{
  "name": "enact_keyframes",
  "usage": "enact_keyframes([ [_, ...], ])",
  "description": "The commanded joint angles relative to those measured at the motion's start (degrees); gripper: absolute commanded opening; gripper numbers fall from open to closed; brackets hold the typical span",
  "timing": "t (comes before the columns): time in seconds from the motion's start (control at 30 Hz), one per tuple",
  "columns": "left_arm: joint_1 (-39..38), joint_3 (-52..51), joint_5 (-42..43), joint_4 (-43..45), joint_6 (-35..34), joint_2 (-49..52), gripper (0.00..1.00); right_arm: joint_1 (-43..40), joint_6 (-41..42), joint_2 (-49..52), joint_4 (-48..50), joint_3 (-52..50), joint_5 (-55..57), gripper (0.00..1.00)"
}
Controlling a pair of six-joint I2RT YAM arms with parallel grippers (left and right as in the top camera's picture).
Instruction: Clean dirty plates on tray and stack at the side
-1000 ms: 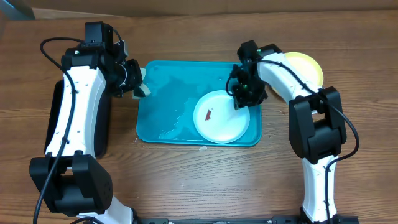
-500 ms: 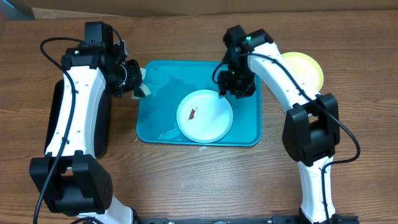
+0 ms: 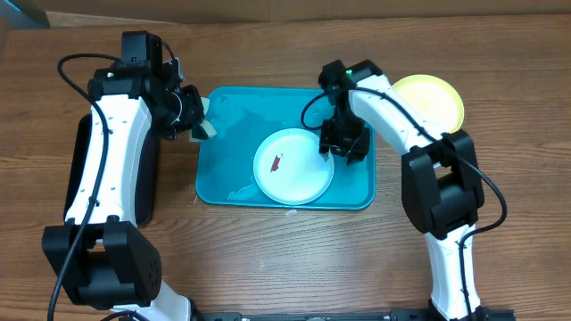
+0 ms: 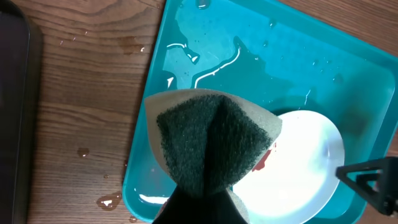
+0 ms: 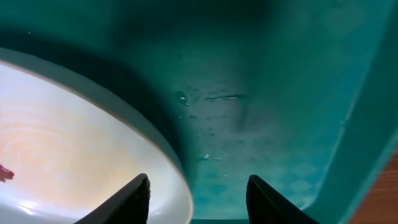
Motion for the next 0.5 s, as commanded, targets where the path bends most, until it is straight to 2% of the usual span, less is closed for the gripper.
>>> enact_keyframes([
  [0.0, 0.35, -0.33, 1.14, -0.13, 0.68, 0.48, 0.04, 1.44, 3.54, -0.15, 0.76, -0.42, 0.13, 0.51],
  [0.23, 0.35, -0.33, 1.11, -0.26, 0.7, 0.48, 0.04, 3.37, 8.57, -0.15, 2.08, -2.6, 3.65, 0.51],
  [0.47, 0.35, -0.33, 1.11, -0.28, 0.68, 0.48, 0.04, 3.8, 6.69, -0.17, 2.51, -3.37, 4.2, 0.51],
])
